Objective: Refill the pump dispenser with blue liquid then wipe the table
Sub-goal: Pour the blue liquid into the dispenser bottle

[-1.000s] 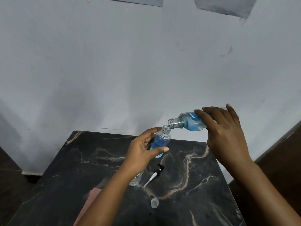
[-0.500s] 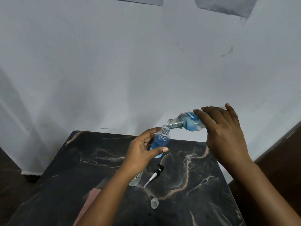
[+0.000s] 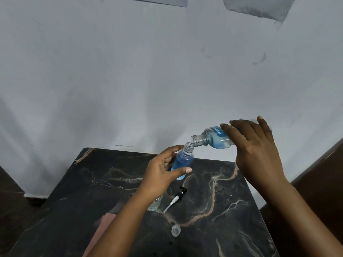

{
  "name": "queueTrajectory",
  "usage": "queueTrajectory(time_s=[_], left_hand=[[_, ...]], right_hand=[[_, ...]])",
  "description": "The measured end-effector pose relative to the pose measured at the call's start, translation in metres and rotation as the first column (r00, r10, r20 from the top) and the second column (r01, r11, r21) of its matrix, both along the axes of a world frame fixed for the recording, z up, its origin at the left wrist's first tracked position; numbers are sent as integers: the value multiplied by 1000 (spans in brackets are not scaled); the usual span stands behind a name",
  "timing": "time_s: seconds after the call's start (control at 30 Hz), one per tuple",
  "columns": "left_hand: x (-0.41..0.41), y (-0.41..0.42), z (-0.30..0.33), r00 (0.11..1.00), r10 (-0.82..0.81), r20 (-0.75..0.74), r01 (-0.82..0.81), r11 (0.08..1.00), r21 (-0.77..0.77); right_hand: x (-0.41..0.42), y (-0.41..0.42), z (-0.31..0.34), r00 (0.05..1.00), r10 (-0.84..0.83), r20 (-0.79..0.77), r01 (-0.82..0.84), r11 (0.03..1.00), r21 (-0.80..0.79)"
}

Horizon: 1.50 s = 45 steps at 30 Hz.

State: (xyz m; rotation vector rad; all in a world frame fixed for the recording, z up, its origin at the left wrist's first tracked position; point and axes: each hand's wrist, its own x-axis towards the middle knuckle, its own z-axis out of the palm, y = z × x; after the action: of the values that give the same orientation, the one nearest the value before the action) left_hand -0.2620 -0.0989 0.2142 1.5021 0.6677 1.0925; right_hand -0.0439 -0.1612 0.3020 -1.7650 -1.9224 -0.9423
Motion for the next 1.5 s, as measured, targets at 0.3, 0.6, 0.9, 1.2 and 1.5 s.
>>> queueTrajectory(time_s=[0.3,0.6,0.9,1.2,1.5], left_hand=[[-3,0,-2,1000,5,-11,-5,1000,13],[-3,-1,-2,1000,-2,0,2,1000,10],[-4,-2,-3,1000,-4,3,4,1000,7],[-6,-4,-4,1000,2,13,-2,1000,1],[-4,-10,-2,999,3,37,-3,1000,-5]], right_hand=[[-3,-1,3,1000,-2,17,2,1000,-8],[-4,-1,7,999,2,51,-1,1000,-11],[-5,-3,11,997,11,81,-11,1000,-3],[-4,-4,15,992,16,126,-17,1000,1],[-4,-7,22,984,27,175,-29,1000,11]])
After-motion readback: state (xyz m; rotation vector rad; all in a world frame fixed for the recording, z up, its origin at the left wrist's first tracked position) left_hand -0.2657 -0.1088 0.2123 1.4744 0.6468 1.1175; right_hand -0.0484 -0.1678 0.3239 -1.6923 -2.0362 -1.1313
